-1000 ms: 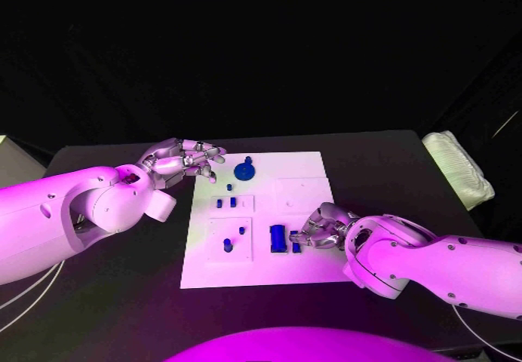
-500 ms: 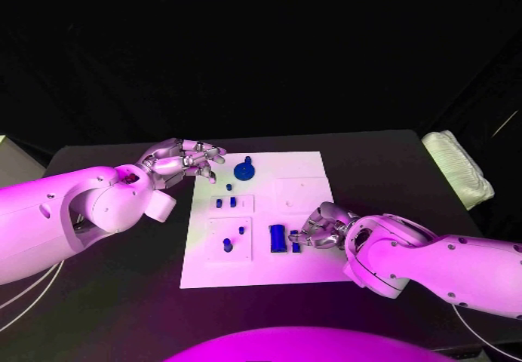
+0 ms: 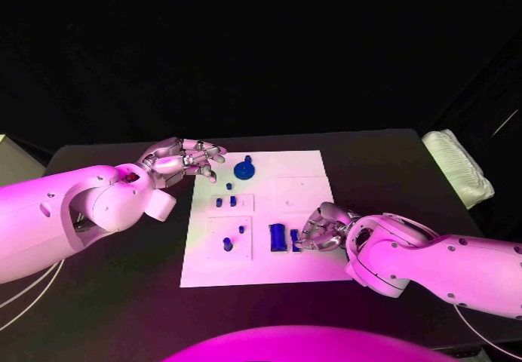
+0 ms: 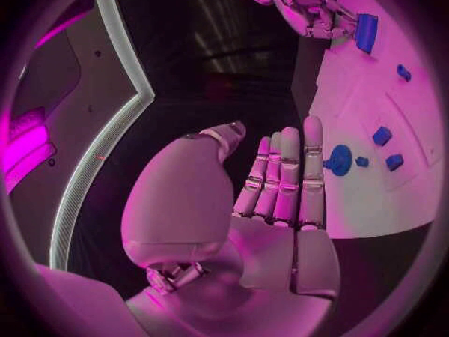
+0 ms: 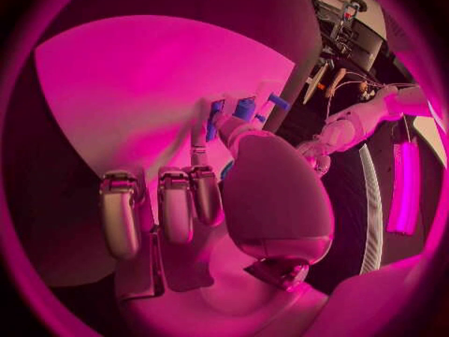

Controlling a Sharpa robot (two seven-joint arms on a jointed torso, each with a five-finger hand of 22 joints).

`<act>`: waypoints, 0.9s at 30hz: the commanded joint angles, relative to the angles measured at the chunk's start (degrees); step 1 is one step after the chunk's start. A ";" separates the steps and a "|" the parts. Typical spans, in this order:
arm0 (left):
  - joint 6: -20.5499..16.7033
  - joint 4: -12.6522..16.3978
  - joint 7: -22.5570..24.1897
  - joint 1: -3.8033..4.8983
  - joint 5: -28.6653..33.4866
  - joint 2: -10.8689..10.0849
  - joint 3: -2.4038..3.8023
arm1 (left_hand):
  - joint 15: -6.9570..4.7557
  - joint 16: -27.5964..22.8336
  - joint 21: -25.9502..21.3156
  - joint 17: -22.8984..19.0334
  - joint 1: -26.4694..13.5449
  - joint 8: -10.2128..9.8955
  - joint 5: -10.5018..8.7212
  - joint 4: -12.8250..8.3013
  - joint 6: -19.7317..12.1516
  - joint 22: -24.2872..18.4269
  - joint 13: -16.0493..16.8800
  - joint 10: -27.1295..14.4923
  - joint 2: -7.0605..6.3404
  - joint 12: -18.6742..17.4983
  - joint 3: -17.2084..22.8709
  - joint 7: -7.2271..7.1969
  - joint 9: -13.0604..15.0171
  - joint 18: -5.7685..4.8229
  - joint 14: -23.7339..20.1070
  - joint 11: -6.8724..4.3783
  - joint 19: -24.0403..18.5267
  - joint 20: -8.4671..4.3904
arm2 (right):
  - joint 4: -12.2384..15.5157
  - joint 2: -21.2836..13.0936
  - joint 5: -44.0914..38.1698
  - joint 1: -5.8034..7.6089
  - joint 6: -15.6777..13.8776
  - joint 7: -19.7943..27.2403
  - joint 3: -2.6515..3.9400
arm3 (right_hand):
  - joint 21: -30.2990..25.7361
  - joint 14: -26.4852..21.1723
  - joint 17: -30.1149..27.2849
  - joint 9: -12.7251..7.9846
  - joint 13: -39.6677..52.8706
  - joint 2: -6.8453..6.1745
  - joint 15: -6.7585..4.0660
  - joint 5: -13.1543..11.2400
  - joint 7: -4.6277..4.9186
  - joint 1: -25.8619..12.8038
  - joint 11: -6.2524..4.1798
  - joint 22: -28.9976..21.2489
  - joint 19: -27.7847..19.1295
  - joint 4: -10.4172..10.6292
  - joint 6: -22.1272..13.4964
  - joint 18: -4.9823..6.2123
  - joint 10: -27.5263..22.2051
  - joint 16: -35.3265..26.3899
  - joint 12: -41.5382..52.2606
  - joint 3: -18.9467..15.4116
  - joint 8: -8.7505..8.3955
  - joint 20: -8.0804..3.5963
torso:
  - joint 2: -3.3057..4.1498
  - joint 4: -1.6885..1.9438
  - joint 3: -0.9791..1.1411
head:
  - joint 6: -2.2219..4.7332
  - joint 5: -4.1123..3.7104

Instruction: Assemble the parts on the task board

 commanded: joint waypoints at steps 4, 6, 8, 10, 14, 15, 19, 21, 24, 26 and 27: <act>0.99 0.06 0.26 0.03 -0.22 0.10 0.03 | 0.19 -0.30 -0.29 0.05 -0.06 0.20 -0.11 0.26 -0.36 -0.09 -0.02 -0.34 0.19 0.26 0.07 -0.02 -0.05 0.81 0.21 0.13 0.30 0.06 | -0.65 0.49 -5.01 -0.46 1.02 0.09 -0.04 | 0.34 6.09 15.09 -0.02 12.37 -0.06 -0.36 -0.02 -0.18 0.42 -0.34 15.07 5.99 -0.28 0.29 -0.39 4.09 0.37 0.06 0.03 0.25 -0.52 | 0.01 -0.01 -0.01 | -0.04 0.02; 0.98 0.05 0.26 0.03 -0.22 0.11 0.03 | 0.19 -0.30 -0.29 0.05 -0.06 0.20 -0.11 0.26 -0.36 -0.09 -0.02 -0.34 0.19 0.26 0.07 -0.02 -0.05 0.81 0.21 0.13 0.30 0.06 | -0.69 0.49 -5.40 -0.52 0.53 0.06 -0.04 | 0.34 6.09 15.09 -0.02 12.36 -0.06 -0.36 -0.02 -0.18 0.42 -0.34 15.07 5.99 -0.28 0.31 -0.39 4.08 0.37 0.03 0.04 0.26 -0.52 | 0.01 0.00 -0.01 | -0.05 0.01; 0.97 0.04 0.25 0.03 -0.23 0.12 0.03 | 0.19 -0.30 -0.29 0.05 -0.06 0.20 -0.11 0.26 -0.36 -0.09 -0.02 -0.34 0.19 0.26 0.07 -0.02 -0.05 0.81 0.21 0.13 0.30 0.06 | -0.61 0.37 -5.61 -0.56 -0.04 0.16 -0.04 | 0.34 6.09 15.09 -0.04 12.38 -0.13 -0.35 -0.08 -0.12 0.03 -0.30 15.07 5.99 -0.04 0.43 -0.39 4.09 0.37 0.06 -0.06 0.29 -0.52 | -0.02 -0.02 -0.03 | 0.04 0.00; 0.98 0.03 0.25 0.03 -0.23 0.13 0.03 | 0.19 -0.30 -0.29 0.05 -0.06 0.20 -0.11 0.26 -0.36 -0.09 -0.02 -0.34 0.19 0.26 0.07 -0.02 -0.05 0.81 0.21 0.13 0.30 0.06 | -0.44 0.17 -5.73 -0.60 -0.53 0.32 -0.04 | 0.34 6.09 15.09 -0.07 12.38 -0.18 -0.33 -0.11 -0.09 -0.43 -0.27 15.07 5.99 0.27 0.47 -0.39 4.09 0.37 0.04 -0.19 0.28 -0.52 | -0.04 -0.02 -0.02 | 0.05 0.01; 0.98 0.01 0.27 0.02 -0.23 0.16 0.03 | 0.19 -0.30 -0.29 0.05 -0.06 0.20 -0.11 0.26 -0.36 -0.09 -0.02 -0.34 0.19 0.26 0.07 -0.02 -0.05 0.81 0.21 0.13 0.30 0.06 | 0.11 -0.57 -5.75 -0.64 -1.28 0.79 -0.03 | 0.34 6.09 15.09 -0.13 12.38 -0.36 -0.29 -0.13 -0.04 -1.78 -0.22 15.07 5.99 1.27 0.49 -0.39 4.10 0.37 0.01 -0.87 0.25 -0.49 | -0.03 0.03 -0.01 | 0.13 0.04; 0.99 -0.01 0.28 0.02 -0.23 0.17 0.03 | 0.19 -0.30 -0.29 0.05 -0.06 0.20 -0.11 0.26 -0.36 -0.09 -0.02 -0.34 0.19 0.26 0.07 -0.02 -0.05 0.81 0.21 0.13 0.30 0.06 | 0.21 -0.77 -5.69 -0.63 -1.37 0.90 -0.02 | 0.34 6.09 15.09 -0.15 12.38 -0.43 -0.28 -0.12 -0.03 -2.17 -0.21 15.07 5.99 1.61 0.48 -0.39 4.11 0.37 0.00 -1.17 0.24 -0.48 | -0.03 0.04 -0.01 | 0.14 0.04; 0.89 -0.20 0.44 0.02 -0.23 0.29 0.03 | 0.19 -0.30 -0.29 0.05 -0.06 0.20 -0.11 0.26 -0.36 -0.09 -0.02 -0.34 0.19 0.26 0.07 -0.02 -0.05 0.81 0.21 0.13 0.30 0.06 | 0.51 -1.71 -4.82 -0.35 -2.02 2.03 0.14 | 0.34 6.09 15.09 -0.19 12.36 -0.49 -0.18 -0.09 0.09 -4.06 -0.10 15.07 5.99 3.40 0.36 -0.39 4.08 0.37 -0.10 -2.70 0.22 -0.41 | -0.11 0.00 -0.02 | 0.45 0.14; 0.63 -0.33 0.71 0.02 -0.21 0.38 0.03 | 0.19 -0.30 -0.29 0.05 -0.06 0.20 -0.11 0.26 -0.36 -0.09 -0.02 -0.34 0.19 0.26 0.07 -0.02 -0.05 0.81 0.21 0.13 0.30 0.06 | 0.54 -2.14 -3.49 0.04 -2.70 3.47 0.28 | 0.34 6.04 14.90 -0.20 12.23 -0.69 -0.05 -0.04 0.26 -5.82 0.06 15.07 5.99 5.32 0.10 -0.39 3.96 0.28 -0.44 -4.76 0.18 -0.31 | -0.08 0.05 0.01 | 0.61 0.10; -0.30 -0.57 1.55 0.02 0.00 0.62 0.01 | 0.18 -0.32 -0.31 0.09 0.06 0.24 -0.11 0.35 -0.39 -0.12 -0.01 -0.37 0.19 0.31 0.00 -0.03 -0.08 0.81 0.21 0.12 0.40 0.05 | -0.19 -2.56 0.60 0.94 -4.87 7.88 0.46 | -0.48 5.68 13.42 -0.19 11.22 1.14 0.59 -0.11 1.04 -7.41 0.80 14.84 5.79 6.61 -2.35 -0.22 2.89 -0.50 -2.90 -15.05 -0.47 0.18 | -0.22 0.04 -0.10 | 0.86 -0.01; -1.20 -0.81 2.47 0.00 0.26 0.93 0.00 | 0.19 -0.44 -0.41 0.10 0.16 0.26 -0.16 0.37 -0.47 -0.18 0.01 -0.38 -0.09 0.39 -0.20 -0.08 -0.11 0.79 0.05 0.10 0.36 0.06 | -1.47 -2.62 4.97 1.75 -7.05 12.97 0.55 | -2.00 5.60 13.11 0.04 11.16 2.95 0.77 -0.23 1.35 -5.99 1.05 14.43 5.42 6.48 -3.26 0.08 2.75 -0.67 -3.11 -19.21 -0.48 0.44 | -0.40 -0.02 -0.27 | 1.29 -0.14; -1.41 -0.88 2.71 -0.01 0.33 1.01 0.00 | 0.19 -0.46 -0.43 0.09 0.17 0.27 -0.17 0.37 -0.48 -0.19 0.01 -0.38 -0.10 0.39 -0.22 -0.08 -0.12 0.78 0.03 0.09 0.34 0.06 | -1.80 -2.60 6.01 1.91 -7.48 14.14 0.57 | -3.13 5.52 12.77 0.07 11.05 3.24 0.80 -0.23 1.41 -5.61 1.10 14.13 5.14 6.47 -3.44 0.30 2.63 -0.87 -3.37 -19.66 -0.50 0.49 | -0.54 -0.06 -0.36 | 1.45 -0.11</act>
